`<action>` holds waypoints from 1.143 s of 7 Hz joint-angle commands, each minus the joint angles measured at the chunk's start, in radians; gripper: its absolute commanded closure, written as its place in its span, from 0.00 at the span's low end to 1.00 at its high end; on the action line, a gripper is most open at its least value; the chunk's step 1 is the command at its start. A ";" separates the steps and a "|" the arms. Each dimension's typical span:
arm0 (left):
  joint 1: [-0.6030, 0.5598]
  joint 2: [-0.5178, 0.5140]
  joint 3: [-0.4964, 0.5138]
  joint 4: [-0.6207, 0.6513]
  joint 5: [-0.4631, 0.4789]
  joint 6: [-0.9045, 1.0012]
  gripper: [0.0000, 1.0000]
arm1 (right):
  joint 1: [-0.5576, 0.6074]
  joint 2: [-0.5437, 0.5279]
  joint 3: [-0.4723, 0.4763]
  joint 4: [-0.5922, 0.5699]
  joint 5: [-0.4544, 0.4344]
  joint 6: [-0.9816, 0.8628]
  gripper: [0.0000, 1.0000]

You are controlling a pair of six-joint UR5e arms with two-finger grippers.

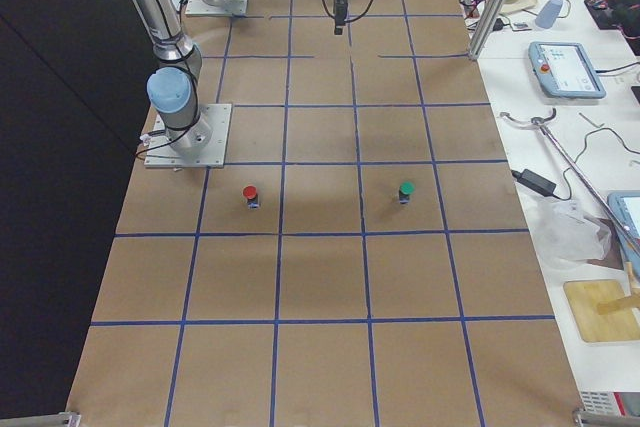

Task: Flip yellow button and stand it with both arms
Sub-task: 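Lift the yellow button with the left gripper and carry it toward the right gripper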

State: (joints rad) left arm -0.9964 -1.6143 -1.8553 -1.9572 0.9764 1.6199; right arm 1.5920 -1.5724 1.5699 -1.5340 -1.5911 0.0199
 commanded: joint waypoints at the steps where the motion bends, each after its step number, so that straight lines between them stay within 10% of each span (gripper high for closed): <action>1: -0.114 0.013 -0.005 -0.185 -0.236 -0.043 0.87 | -0.003 0.000 -0.001 -0.001 0.000 0.000 0.00; 5: -0.339 0.024 -0.024 -0.436 -0.662 -0.028 0.87 | -0.169 -0.006 -0.004 0.075 0.158 0.008 0.00; 8: -0.470 0.066 -0.114 -0.453 -0.916 -0.029 0.87 | -0.270 -0.018 -0.004 0.406 0.625 0.014 0.00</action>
State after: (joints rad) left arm -1.4143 -1.5731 -1.9416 -2.3981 0.1568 1.5951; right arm 1.3430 -1.5842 1.5661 -1.2400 -1.1466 0.0313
